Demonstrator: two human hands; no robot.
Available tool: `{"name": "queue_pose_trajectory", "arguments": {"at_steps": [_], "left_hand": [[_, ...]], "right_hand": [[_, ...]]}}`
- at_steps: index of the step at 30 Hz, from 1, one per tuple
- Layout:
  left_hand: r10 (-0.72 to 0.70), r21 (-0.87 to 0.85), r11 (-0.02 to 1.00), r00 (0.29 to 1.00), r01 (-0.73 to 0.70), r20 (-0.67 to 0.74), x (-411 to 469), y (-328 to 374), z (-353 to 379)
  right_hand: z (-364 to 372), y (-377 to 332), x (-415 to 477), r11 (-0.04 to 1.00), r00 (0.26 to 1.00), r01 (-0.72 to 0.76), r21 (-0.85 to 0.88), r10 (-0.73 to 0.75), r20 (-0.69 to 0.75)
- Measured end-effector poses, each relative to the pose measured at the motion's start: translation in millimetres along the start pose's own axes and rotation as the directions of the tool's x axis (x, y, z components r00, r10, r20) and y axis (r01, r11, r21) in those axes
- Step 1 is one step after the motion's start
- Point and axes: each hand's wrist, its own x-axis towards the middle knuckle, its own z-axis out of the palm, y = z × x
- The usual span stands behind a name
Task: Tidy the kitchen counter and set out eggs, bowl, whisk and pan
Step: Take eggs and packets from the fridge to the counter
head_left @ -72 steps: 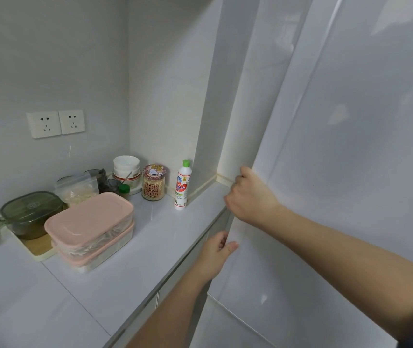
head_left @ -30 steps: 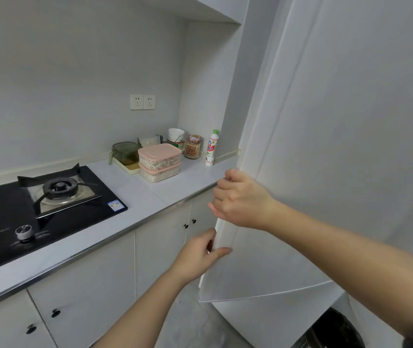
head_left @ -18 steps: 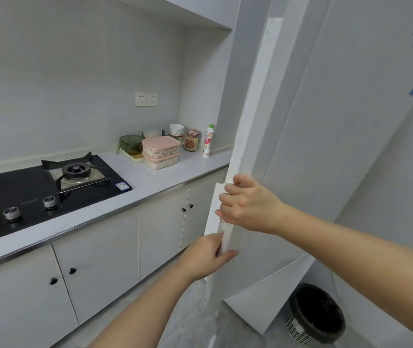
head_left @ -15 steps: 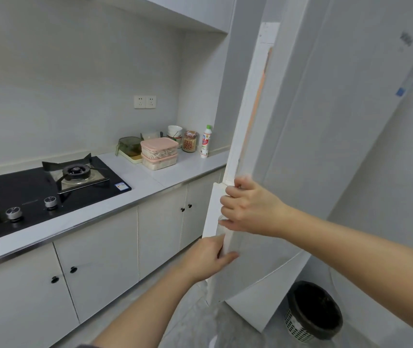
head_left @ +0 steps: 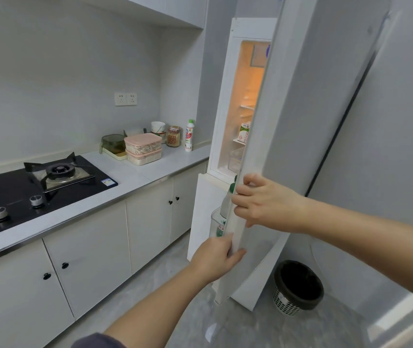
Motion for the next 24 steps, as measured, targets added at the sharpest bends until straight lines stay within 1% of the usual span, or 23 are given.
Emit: {"name": "queue_pose_trajectory", "arguments": {"at_steps": [6,11,14,17,19,21,24], "left_hand": [[0.038,0.023,0.999,0.999,-0.038,0.017,-7,20,11],[0.078,0.025,0.997,0.997,-0.078,0.011,-11,27,18],[0.078,0.037,0.996,0.997,-0.079,0.016,-11,30,20],[0.094,0.024,0.995,0.994,-0.096,0.057,-14,24,17],[0.105,0.006,0.994,0.991,-0.106,0.078,-18,12,10],[0.069,-0.009,0.998,0.996,-0.068,0.061,-22,-8,-2],[-0.024,0.006,1.000,0.999,0.025,-0.034,-25,-42,-25]], "right_hand": [[-15,-7,-28,0.999,1.000,-0.013,0.029,0.014,-0.009],[-23,-12,-38,0.998,0.998,-0.044,0.052,0.042,0.037],[-25,-18,-39,0.994,0.994,-0.084,0.077,0.078,0.077],[-26,-24,-35,0.979,0.987,-0.146,0.142,0.133,0.092],[-28,-30,-27,0.952,0.975,-0.220,0.213,0.212,0.057],[-26,-36,-11,0.900,0.951,-0.299,0.316,0.309,0.022],[-21,-45,24,0.753,0.879,-0.427,0.500,0.476,0.033]]}}
